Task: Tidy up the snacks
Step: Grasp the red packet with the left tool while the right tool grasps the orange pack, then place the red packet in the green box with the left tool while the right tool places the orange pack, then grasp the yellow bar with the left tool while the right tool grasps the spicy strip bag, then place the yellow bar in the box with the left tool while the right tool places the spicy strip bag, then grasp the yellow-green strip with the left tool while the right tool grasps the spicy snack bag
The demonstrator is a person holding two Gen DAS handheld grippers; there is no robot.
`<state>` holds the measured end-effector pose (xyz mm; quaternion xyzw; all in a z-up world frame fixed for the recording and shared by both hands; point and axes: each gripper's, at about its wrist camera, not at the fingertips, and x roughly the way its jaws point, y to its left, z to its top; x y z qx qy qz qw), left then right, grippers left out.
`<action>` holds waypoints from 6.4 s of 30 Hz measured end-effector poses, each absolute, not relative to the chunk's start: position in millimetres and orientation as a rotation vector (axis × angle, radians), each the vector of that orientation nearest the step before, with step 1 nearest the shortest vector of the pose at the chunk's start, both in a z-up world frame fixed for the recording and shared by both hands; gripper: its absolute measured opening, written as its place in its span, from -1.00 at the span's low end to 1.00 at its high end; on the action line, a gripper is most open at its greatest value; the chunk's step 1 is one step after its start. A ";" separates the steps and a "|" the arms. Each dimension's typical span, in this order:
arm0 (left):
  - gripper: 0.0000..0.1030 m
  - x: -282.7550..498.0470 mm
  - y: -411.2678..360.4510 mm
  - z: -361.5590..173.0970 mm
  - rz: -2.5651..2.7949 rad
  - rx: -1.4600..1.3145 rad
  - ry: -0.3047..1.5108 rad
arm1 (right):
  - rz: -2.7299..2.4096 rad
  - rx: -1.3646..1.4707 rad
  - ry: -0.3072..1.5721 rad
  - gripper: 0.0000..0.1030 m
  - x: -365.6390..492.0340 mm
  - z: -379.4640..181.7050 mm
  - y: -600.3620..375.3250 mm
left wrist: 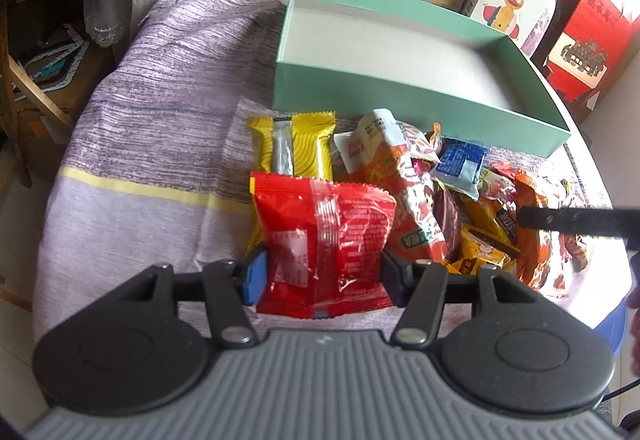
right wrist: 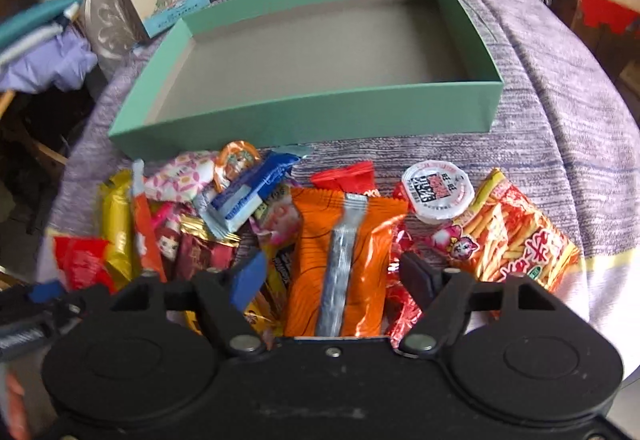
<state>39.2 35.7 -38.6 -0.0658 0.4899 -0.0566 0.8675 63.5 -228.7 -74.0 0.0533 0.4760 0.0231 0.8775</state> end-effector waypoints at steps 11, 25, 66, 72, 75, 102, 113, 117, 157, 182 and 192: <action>0.09 65.1 47.8 1.9 -0.152 -0.155 0.974 | 0.122 0.176 0.910 -0.04 62.6 -29.4 -249.6; 0.09 265.4 12.5 35.9 -0.157 -0.053 0.916 | 0.050 0.139 0.841 -0.04 246.1 15.7 -310.6; 1.00 185.3 33.3 -9.3 -0.063 -0.023 1.001 | 0.157 0.127 0.852 1.00 165.3 1.9 -267.2; 1.00 138.9 47.4 -28.3 -0.056 -0.030 1.042 | 0.162 0.124 0.897 1.00 129.8 -11.3 -244.0; 1.00 122.9 48.9 -40.3 -0.053 -0.017 1.067 | 0.185 0.122 0.903 0.97 116.1 -17.2 -229.3; 0.50 96.8 105.8 -71.5 -0.016 -0.139 1.072 | 0.437 -0.041 1.050 -0.43 97.0 -64.3 -80.8; 0.58 94.8 109.5 -73.2 -0.027 -0.146 1.056 | 0.459 -0.179 1.028 -0.02 82.7 -71.2 -55.0; 0.60 94.5 111.5 -73.6 -0.025 -0.147 1.054 | 0.465 -0.229 1.004 0.00 82.7 -80.3 -46.1; -0.01 230.6 -5.7 22.4 -0.142 -0.021 0.877 | 0.067 0.310 0.803 -0.38 170.8 14.6 -320.0; 1.00 220.5 -25.1 -1.9 -0.097 0.024 0.948 | 0.057 0.297 0.804 1.00 156.6 4.3 -328.4; 1.00 176.3 -24.4 15.9 -0.121 0.028 0.911 | 0.097 0.286 0.762 1.00 108.9 21.8 -320.0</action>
